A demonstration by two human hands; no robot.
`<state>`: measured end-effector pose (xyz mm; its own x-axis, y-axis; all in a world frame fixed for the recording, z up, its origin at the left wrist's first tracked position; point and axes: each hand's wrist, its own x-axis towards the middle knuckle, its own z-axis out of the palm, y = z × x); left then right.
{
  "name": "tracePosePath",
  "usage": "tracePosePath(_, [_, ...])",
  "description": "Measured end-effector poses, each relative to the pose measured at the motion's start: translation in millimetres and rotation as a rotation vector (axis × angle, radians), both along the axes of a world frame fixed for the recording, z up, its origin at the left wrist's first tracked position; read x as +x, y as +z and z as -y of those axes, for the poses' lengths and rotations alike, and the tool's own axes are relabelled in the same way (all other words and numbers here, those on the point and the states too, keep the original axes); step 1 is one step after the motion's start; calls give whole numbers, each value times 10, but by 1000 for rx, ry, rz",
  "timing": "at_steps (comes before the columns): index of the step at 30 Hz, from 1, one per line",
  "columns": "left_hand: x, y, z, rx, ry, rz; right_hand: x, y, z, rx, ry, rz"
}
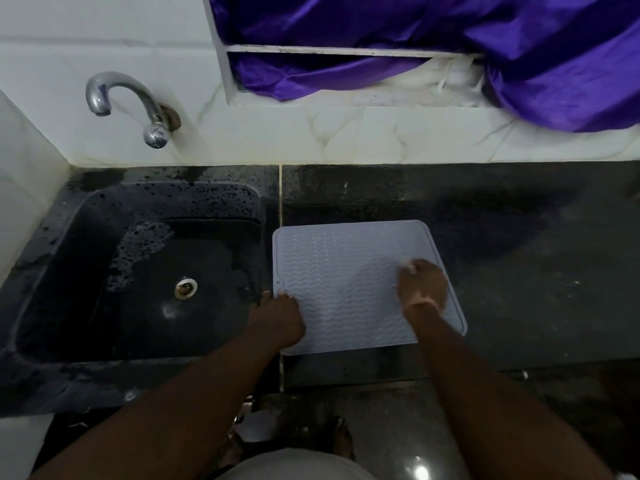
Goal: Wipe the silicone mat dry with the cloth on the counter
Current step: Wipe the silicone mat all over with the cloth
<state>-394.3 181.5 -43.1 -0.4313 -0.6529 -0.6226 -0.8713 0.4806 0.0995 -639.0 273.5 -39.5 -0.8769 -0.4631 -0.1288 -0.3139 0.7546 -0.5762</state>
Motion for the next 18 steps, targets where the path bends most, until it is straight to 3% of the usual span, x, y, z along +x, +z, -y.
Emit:
tracePosePath(3, [-12, -17, 3, 3, 4, 25, -492, -92, -264, 106, -69, -70])
tracePosePath(6, [12, -44, -6, 7, 19, 17, -284, -166, -238, 91, -16, -124])
tracePosePath(10, [14, -48, -27, 26, 41, 8, 506, -159, 1, 140, 235, -80])
tracePosePath(14, [-37, -40, -61, -30, 41, 4, 1336, -180, 286, 49, 565, -66])
tracePosePath(18, [69, -41, -100, 8, 97, -17, 1241, -69, 284, -101, 706, 14])
